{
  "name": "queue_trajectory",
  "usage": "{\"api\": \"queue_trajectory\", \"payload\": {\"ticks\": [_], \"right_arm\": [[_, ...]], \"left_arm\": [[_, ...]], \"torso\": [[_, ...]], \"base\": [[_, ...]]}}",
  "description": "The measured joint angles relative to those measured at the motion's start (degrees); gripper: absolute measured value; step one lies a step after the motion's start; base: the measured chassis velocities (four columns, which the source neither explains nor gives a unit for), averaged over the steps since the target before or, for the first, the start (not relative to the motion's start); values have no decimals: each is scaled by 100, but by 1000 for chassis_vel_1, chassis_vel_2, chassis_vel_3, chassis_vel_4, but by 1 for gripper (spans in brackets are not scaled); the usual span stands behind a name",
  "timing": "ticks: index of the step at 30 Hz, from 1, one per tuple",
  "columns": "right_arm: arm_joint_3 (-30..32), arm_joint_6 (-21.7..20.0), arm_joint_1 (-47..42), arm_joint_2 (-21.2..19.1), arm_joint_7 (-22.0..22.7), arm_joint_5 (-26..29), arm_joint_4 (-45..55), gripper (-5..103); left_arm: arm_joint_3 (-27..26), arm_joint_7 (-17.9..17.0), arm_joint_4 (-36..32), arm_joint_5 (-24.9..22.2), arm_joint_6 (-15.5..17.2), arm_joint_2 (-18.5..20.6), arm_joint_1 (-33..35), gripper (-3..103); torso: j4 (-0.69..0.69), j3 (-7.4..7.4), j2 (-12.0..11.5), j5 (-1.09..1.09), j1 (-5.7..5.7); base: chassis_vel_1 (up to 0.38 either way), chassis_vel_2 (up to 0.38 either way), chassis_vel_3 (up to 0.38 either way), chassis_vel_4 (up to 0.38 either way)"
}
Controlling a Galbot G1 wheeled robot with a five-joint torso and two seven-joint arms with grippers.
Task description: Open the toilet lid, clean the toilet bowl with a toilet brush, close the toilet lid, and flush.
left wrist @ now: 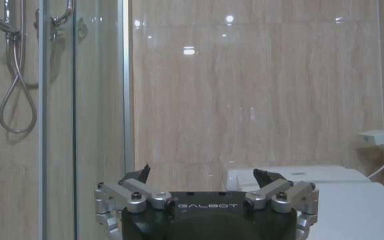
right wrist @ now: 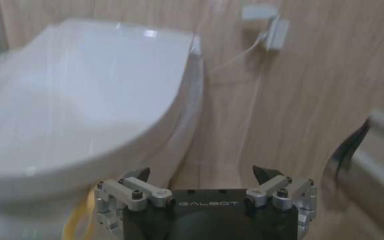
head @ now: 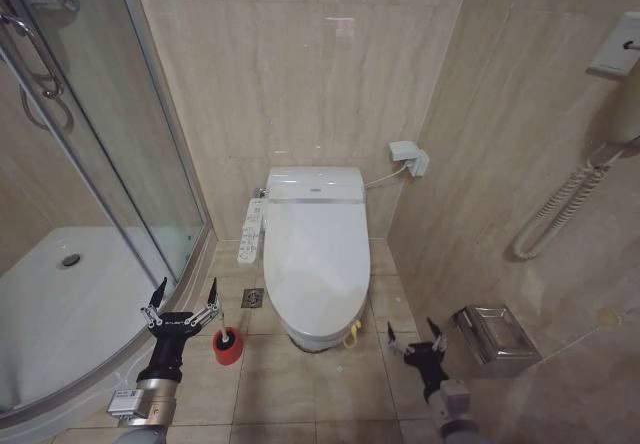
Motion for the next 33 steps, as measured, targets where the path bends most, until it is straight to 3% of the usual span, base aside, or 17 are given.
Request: {"api": "queue_trajectory", "payload": {"ticks": [12, 20, 33], "right_arm": [[-607, 213, 393, 149, 137, -237, -941, 100], [-920, 210, 474, 245, 172, -244, -1029, 100], [-971, 368, 836, 392, 215, -373, -1593, 100]], "left_arm": [[0, 0, 0, 0, 0, 0, -2, 100], [0, 0, 0, 0, 0, 0, -2, 100], [0, 0, 0, 0, 0, 0, -2, 100]], "torso": [[0, 1, 0, -1, 2], [0, 1, 0, -1, 2], [0, 1, 0, -1, 2]], "base": [[0, 0, 0, 0], [0, 0, 0, 0], [0, 0, 0, 0]]}}
